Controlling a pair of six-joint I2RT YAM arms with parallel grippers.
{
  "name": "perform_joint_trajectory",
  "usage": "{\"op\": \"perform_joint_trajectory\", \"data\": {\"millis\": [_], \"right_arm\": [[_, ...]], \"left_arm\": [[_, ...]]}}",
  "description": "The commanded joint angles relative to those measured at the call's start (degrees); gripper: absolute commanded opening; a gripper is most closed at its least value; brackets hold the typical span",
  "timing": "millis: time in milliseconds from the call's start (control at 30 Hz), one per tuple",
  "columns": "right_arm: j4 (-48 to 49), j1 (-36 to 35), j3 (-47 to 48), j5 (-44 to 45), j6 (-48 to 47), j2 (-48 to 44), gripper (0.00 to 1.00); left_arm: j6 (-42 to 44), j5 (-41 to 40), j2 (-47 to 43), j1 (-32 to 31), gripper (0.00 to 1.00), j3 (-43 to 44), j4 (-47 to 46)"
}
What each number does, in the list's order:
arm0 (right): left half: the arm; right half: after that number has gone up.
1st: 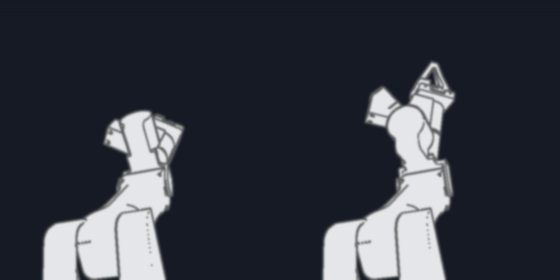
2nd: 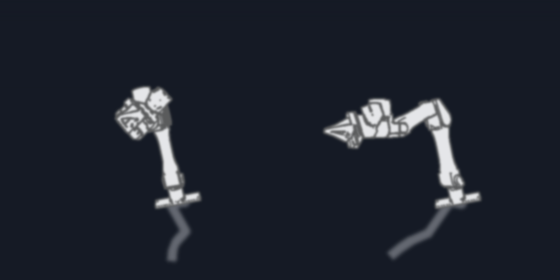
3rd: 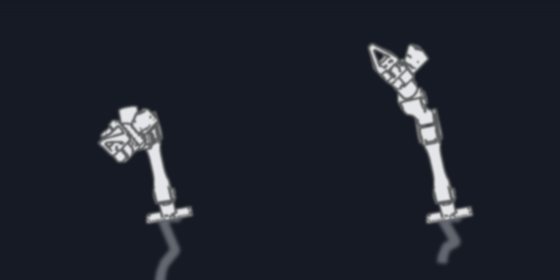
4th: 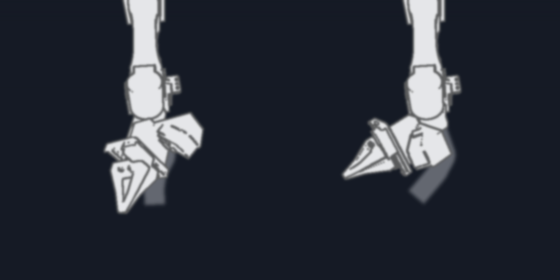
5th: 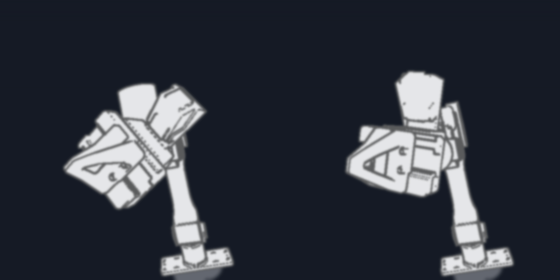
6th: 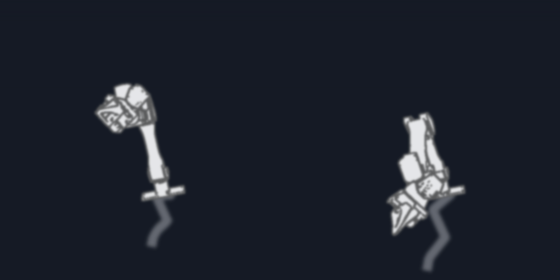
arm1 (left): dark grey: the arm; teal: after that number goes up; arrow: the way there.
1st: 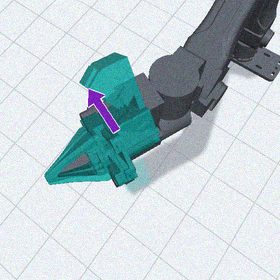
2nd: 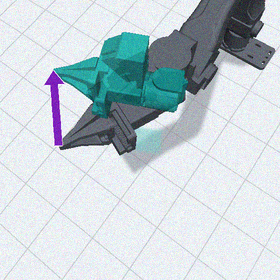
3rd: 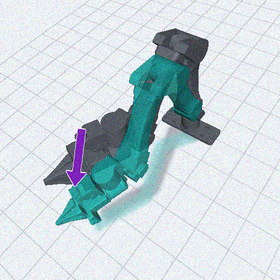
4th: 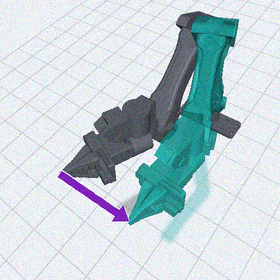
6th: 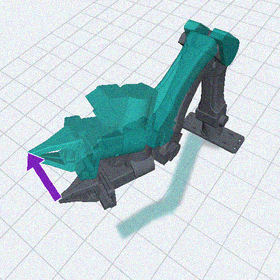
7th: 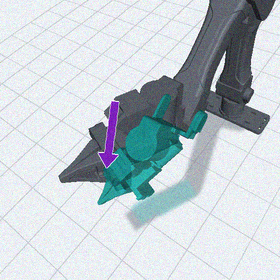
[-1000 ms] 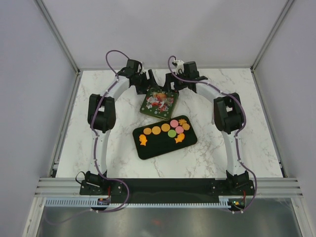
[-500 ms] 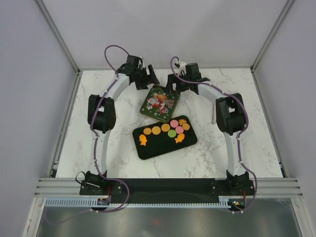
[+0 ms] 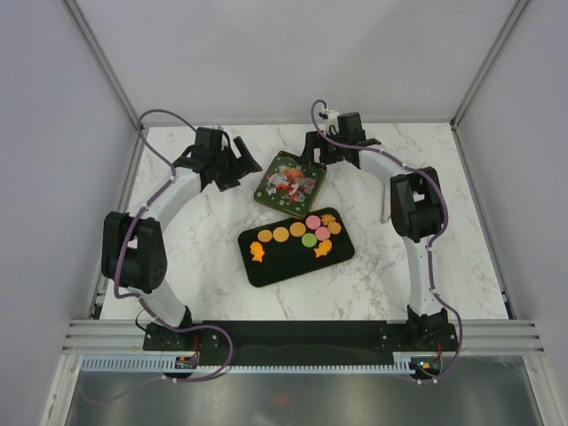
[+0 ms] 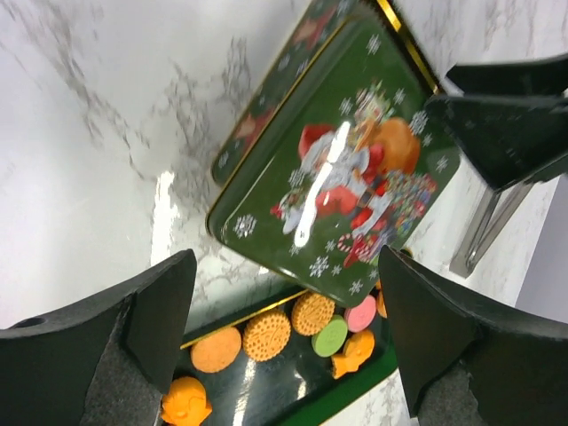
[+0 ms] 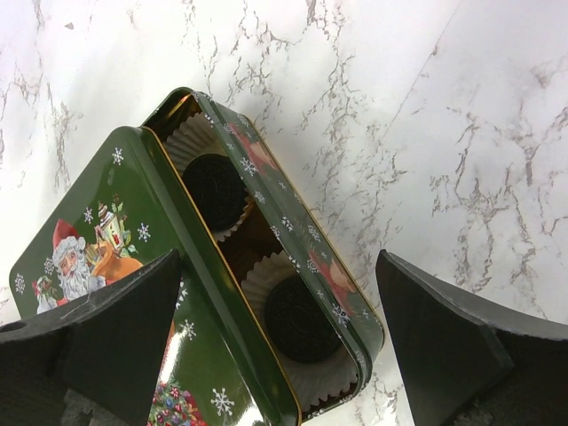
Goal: Pack the cookies
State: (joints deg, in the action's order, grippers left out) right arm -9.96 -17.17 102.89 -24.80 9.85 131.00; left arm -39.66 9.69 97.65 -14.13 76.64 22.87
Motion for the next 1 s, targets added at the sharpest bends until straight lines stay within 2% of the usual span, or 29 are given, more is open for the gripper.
{"op": "perform_joint_trajectory", "data": {"millis": [0,167,333,533,733,967], "right_arm": [[-0.50,0.73,1.43,0.54,-0.35,0.84,0.98],[-0.24,1.00,1.70,0.36,0.09,0.92,0.98],[-0.15,1.08,1.96,0.36,0.52,1.19,0.98],[0.81,1.26,1.17,-0.95,2.19,1.10,0.98],[4.33,2.05,-1.20,-4.91,6.06,-0.13,0.98],[11.78,2.93,-6.82,-10.35,12.21,-2.24,0.98]], "left_arm": [[-5.95,3.31,-2.02,-2.12,0.91,-6.93,-7.92],[-10.60,5.68,-0.71,-4.85,0.93,-12.91,-13.19],[-13.42,7.88,2.46,-6.78,0.94,-13.80,-19.70],[-14.39,7.97,7.99,-8.72,0.94,-10.73,-21.38],[-13.87,7.44,9.84,-8.63,0.93,-8.09,-21.56],[-10.71,7.97,13.96,-7.76,0.91,0.08,-16.55]]}}
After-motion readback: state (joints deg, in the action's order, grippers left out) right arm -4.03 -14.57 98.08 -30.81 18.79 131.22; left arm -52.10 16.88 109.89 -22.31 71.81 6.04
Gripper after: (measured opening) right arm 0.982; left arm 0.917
